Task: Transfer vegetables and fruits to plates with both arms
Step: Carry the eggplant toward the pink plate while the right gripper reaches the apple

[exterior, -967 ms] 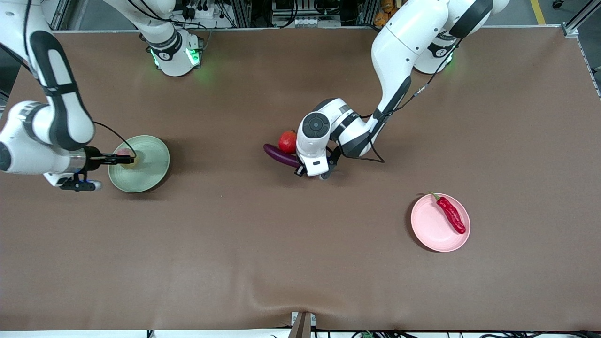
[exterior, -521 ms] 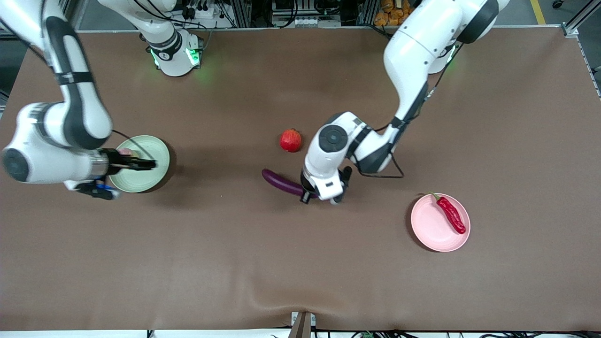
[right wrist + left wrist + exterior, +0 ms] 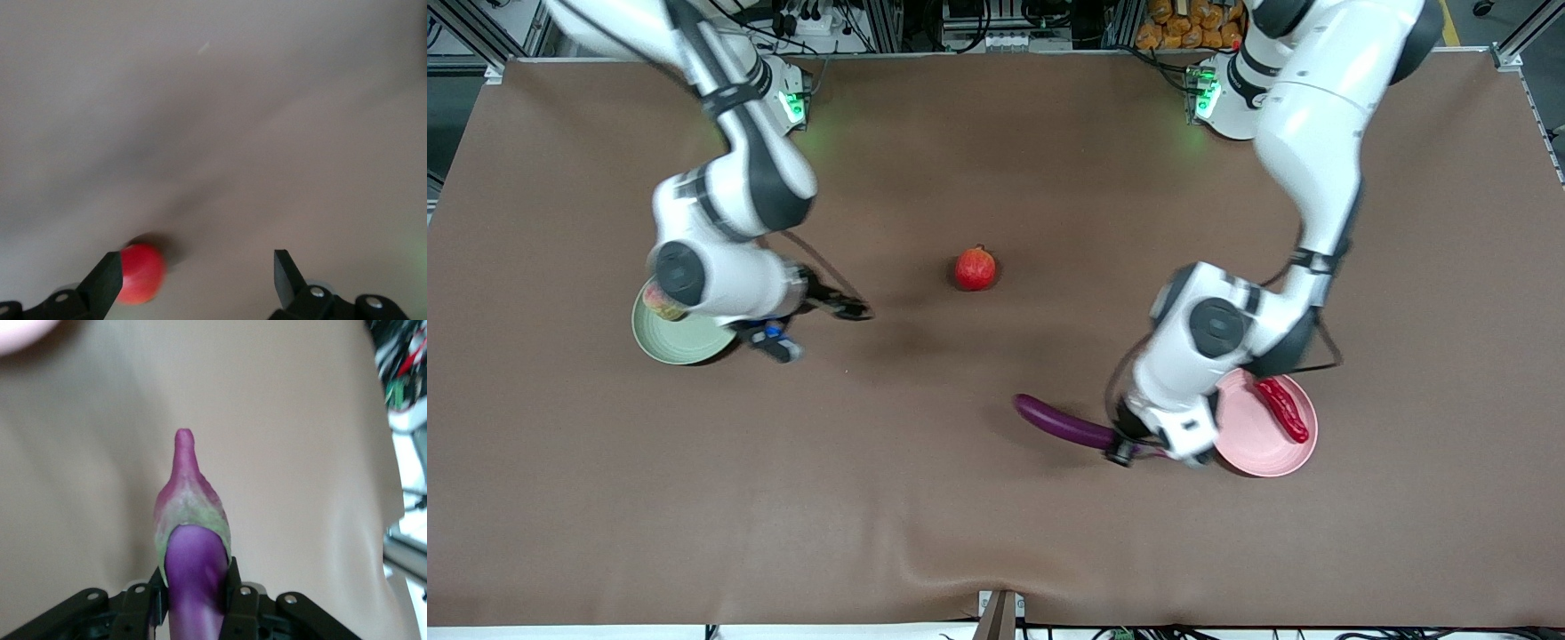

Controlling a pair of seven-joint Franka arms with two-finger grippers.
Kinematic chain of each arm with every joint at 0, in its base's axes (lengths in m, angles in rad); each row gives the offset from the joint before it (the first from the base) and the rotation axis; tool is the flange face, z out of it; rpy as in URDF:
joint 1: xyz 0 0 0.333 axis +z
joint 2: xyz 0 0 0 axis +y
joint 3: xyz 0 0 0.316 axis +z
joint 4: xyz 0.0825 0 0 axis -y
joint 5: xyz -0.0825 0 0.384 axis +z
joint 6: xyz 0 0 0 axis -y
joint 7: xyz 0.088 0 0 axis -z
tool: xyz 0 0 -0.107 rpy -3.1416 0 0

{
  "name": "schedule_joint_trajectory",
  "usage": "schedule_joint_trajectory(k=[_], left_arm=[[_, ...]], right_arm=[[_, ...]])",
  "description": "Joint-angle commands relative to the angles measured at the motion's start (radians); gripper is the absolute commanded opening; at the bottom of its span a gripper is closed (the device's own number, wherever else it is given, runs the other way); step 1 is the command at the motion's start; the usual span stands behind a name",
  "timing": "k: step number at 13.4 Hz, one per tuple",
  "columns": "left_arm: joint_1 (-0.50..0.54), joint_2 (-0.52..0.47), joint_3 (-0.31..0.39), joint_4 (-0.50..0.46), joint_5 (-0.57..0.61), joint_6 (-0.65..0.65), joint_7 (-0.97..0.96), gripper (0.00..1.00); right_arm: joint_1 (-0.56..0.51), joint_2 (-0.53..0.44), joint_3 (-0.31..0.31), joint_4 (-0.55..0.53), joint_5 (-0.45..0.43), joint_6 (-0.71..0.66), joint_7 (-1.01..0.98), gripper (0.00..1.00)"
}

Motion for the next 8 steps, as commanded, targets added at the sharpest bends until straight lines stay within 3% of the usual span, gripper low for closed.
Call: schedule_joint_trajectory(k=[1, 3, 6, 8], left_arm=[[0.092, -0.039, -0.015, -0.01, -0.007, -0.07, 0.214, 0.0], [0.177, -0.031, -0.012, -0.011, -0.011, -0.074, 0.412, 0.0], [0.258, -0.022, -0.012, -0.022, -0.013, -0.075, 0.609, 0.0], [0.292, -0.021, -0.012, -0.036, -0.014, -0.099, 0.706, 0.0]], right_arm=[[0.144, 0.022, -0.016, -0.001, 0.046, 0.112, 0.179, 1.0], [0.264, 0.07, -0.018, -0.007, 0.038, 0.216, 0.298, 1.0], [0.359, 0.104, -0.024, -0.01, 0.032, 0.249, 0.341, 1.0], [0.382, 0.131, -0.026, -0.018, -0.02, 0.258, 0.367, 1.0]])
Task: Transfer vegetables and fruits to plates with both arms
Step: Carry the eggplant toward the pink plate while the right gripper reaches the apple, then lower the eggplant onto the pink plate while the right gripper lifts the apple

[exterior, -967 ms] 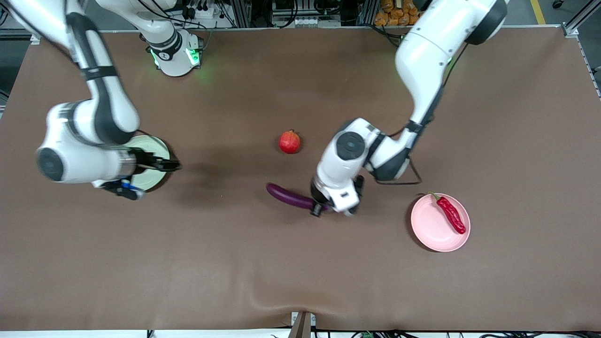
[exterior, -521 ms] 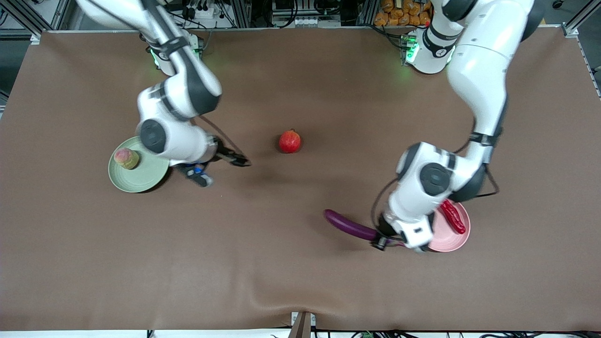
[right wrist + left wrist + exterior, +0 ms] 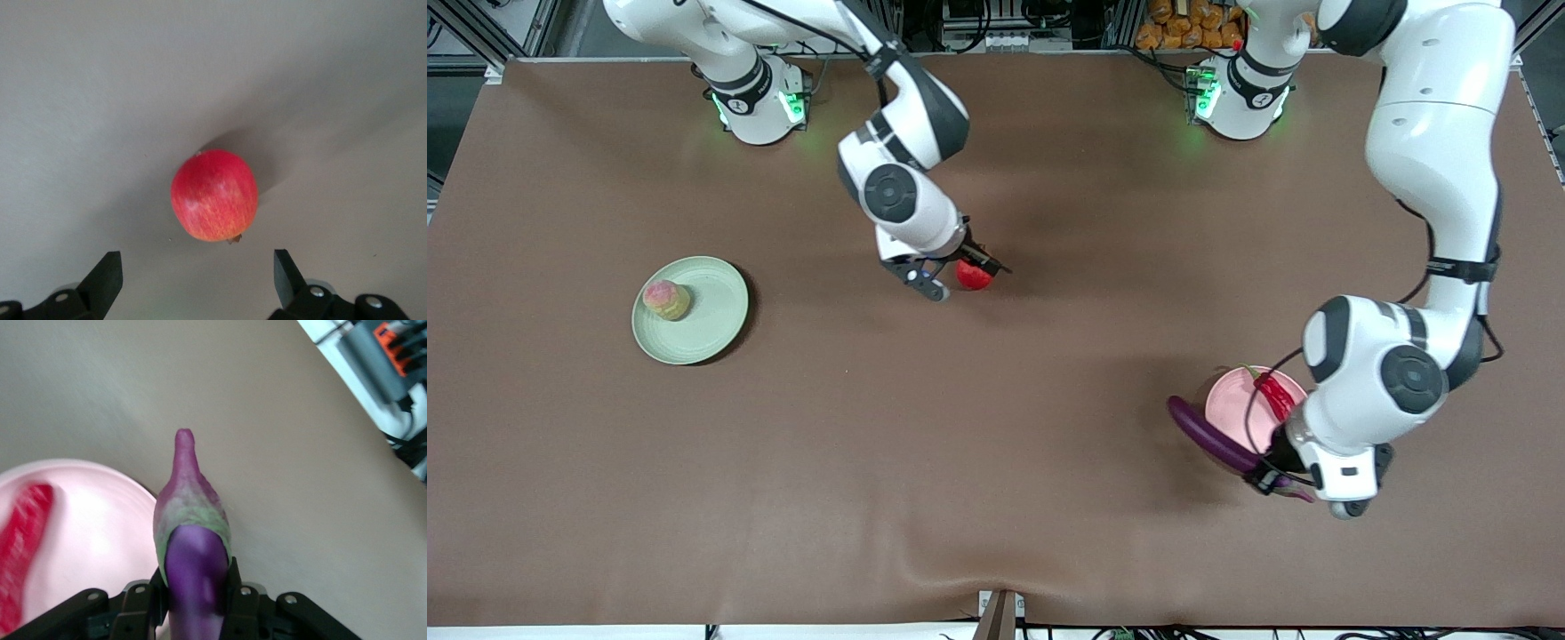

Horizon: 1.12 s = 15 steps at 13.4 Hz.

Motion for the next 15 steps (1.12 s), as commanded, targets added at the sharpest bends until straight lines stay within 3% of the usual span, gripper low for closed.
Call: schedule_joint_trajectory(k=[1, 7, 8, 9, 12, 14, 15], left_arm=[[0.038, -0.004, -0.01, -0.016, -0.014, -0.043, 0.116, 0.0], [0.084, 0.0, -0.01, -0.036, -0.023, -0.155, 0.288, 0.0], [0.092, 0.002, -0.01, -0.039, -0.028, -0.157, 0.301, 0.0], [0.094, 0.002, -0.01, -0.045, -0.03, -0.158, 0.312, 0.0], [0.091, 0.02, -0.01, -0.039, -0.069, -0.157, 0.318, 0.0], [0.089, 0.029, -0.009, -0.039, -0.08, -0.155, 0.319, 0.0], [0.089, 0.034, -0.009, -0.039, -0.079, -0.152, 0.321, 0.08]], right_arm=[[0.023, 0.017, -0.018, -0.019, -0.048, 0.012, 0.027, 1.0], [0.066, 0.113, -0.02, -0.018, -0.065, 0.18, 0.109, 1.0], [0.063, 0.113, -0.02, -0.021, -0.094, 0.174, 0.106, 0.37], [0.048, 0.107, -0.024, -0.021, -0.114, 0.156, 0.107, 0.0], [0.012, 0.042, -0.105, 0.019, -0.142, -0.041, 0.046, 0.0], [-0.062, -0.027, -0.154, 0.049, -0.142, -0.25, -0.13, 0.0], [-0.119, -0.054, -0.179, 0.053, -0.142, -0.336, -0.24, 0.0]])
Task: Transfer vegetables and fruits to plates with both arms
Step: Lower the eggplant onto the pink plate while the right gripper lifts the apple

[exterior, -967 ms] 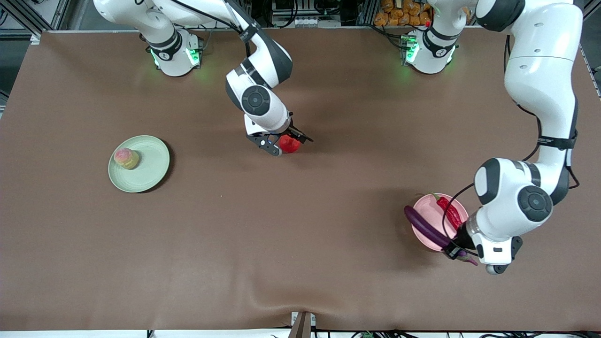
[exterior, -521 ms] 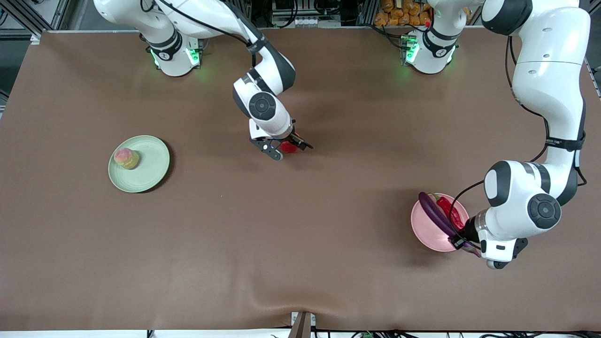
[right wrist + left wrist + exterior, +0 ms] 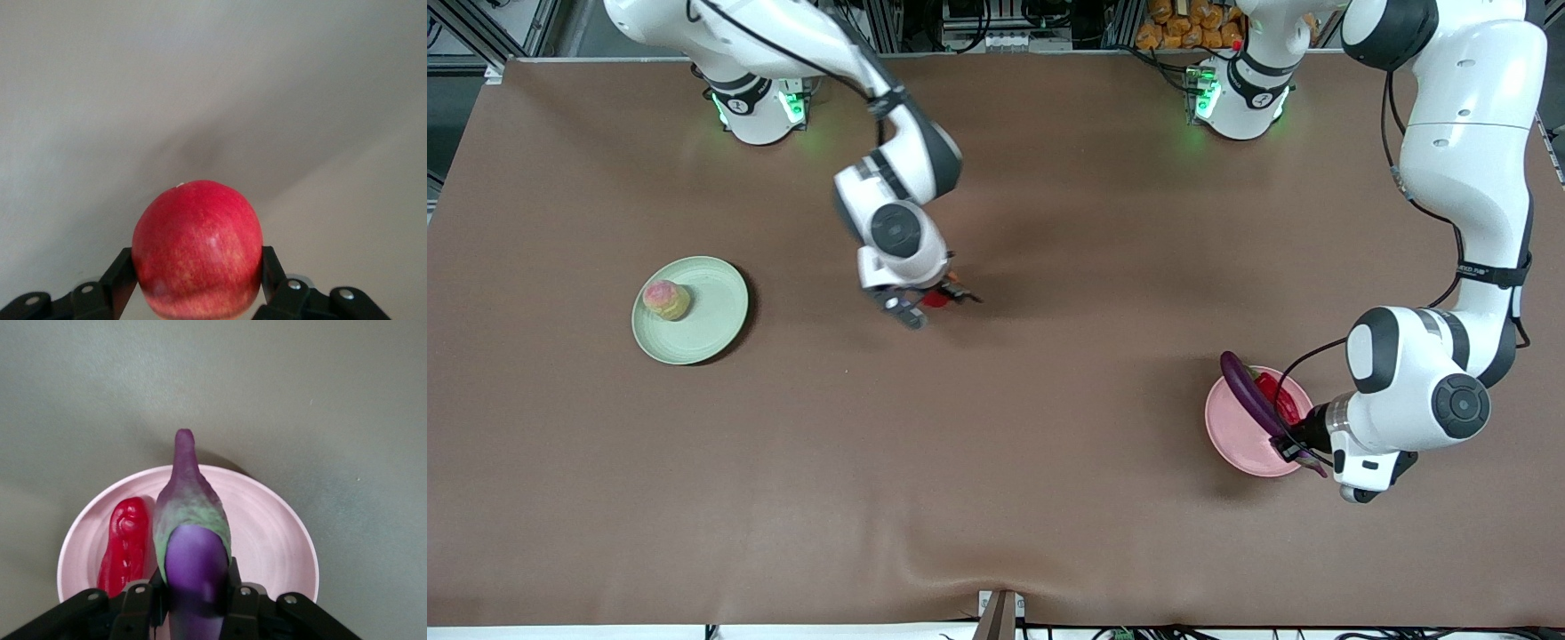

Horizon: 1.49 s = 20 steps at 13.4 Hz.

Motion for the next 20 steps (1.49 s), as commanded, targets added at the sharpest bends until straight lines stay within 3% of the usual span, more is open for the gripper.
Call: schedule_joint_trajectory(k=[1, 2, 3, 6, 9, 14, 15, 16, 18, 20], left_arm=[[0.006, 0.009, -0.005, 0.005, -0.017, -0.002, 0.023, 0.34], [0.004, 0.007, -0.005, 0.006, -0.015, 0.008, 0.023, 0.9], [0.006, 0.0, -0.005, 0.006, -0.017, 0.03, 0.023, 1.0], [0.0, -0.02, 0.001, 0.013, -0.008, 0.034, 0.023, 1.0], [0.018, -0.097, -0.001, 0.013, 0.078, 0.034, 0.124, 1.0], [0.056, -0.261, -0.002, 0.006, 0.08, -0.079, 0.29, 1.0], [0.053, -0.298, -0.004, 0.005, 0.077, -0.124, 0.279, 1.0], [0.052, -0.331, -0.005, 0.006, 0.078, -0.162, 0.279, 1.0], [0.056, -0.396, -0.008, 0.006, 0.07, -0.234, 0.285, 1.0], [0.049, -0.46, -0.01, 0.006, 0.069, -0.302, 0.285, 1.0]], right_arm=[[-0.159, -0.112, -0.038, -0.01, -0.011, -0.202, -0.271, 0.0], [-0.219, -0.123, -0.04, -0.012, -0.023, -0.233, -0.369, 0.0], [-0.283, -0.132, -0.04, -0.02, -0.053, -0.245, -0.452, 0.0], [-0.469, -0.136, -0.038, -0.056, -0.099, -0.244, -0.744, 0.0], [-0.61, -0.125, -0.038, -0.09, -0.099, -0.186, -0.985, 0.0], [-0.661, -0.082, -0.037, -0.207, -0.098, 0.029, -1.039, 0.03], [-0.667, -0.068, -0.037, -0.208, -0.096, 0.034, -1.039, 0.34], [-0.668, -0.064, -0.035, -0.207, -0.092, 0.032, -1.036, 0.99], [-0.668, -0.07, -0.035, -0.198, -0.086, -0.001, -1.033, 1.0], [-0.668, -0.08, -0.034, -0.112, -0.086, -0.137, -1.033, 1.0]])
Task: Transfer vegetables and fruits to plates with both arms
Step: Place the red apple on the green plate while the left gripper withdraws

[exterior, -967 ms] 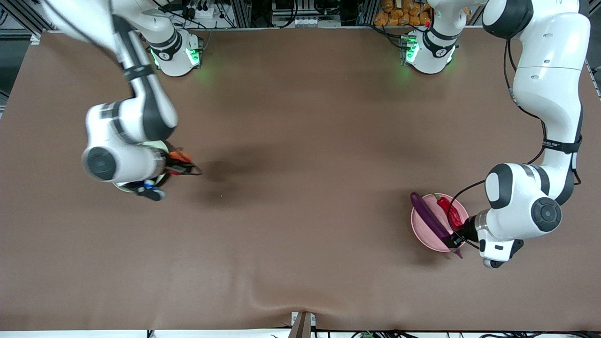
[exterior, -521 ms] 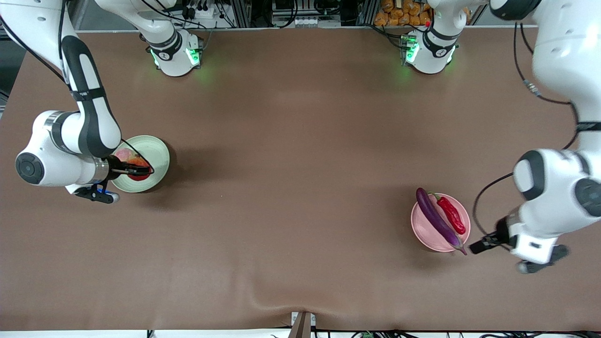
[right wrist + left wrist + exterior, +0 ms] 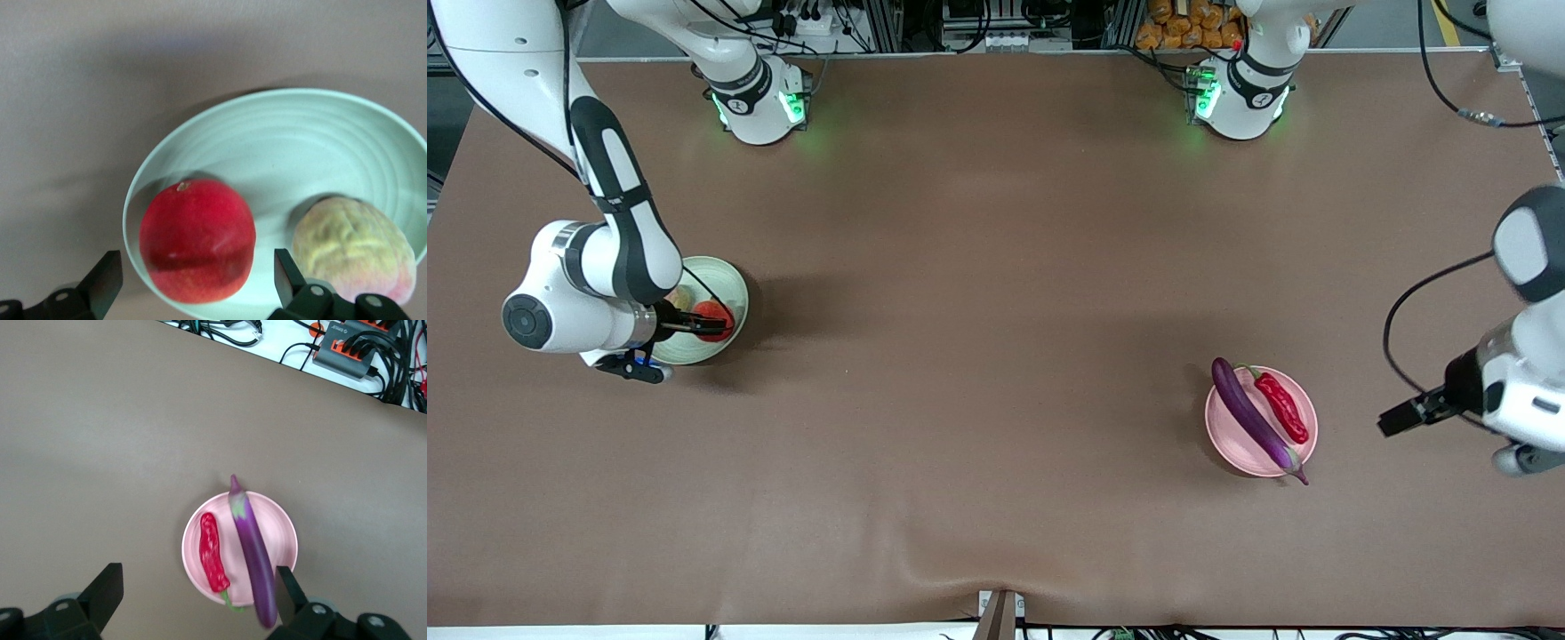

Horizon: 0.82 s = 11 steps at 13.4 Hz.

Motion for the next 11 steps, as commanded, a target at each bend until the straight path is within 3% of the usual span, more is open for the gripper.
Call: schedule_joint_trajectory(k=[1, 5, 9, 11], left_arm=[[-0.004, -0.106, -0.006, -0.034, 0.005, -0.095, 0.009, 1.0], [0.003, -0.204, -0.021, -0.034, -0.003, -0.227, 0.02, 1.0], [0.005, -0.289, -0.024, -0.034, -0.079, -0.3, 0.023, 1.0], [-0.009, -0.341, -0.01, -0.049, -0.107, -0.357, 0.07, 1.0]], right_arm=[[-0.016, -0.042, 0.02, 0.147, -0.001, -0.199, -0.004, 1.0], [-0.01, -0.033, 0.027, 0.559, -0.003, -0.519, -0.007, 1.0], [0.038, -0.036, 0.021, 0.779, -0.017, -0.688, -0.005, 1.0], [0.041, -0.05, 0.028, 0.819, -0.032, -0.729, 0.001, 1.0]])
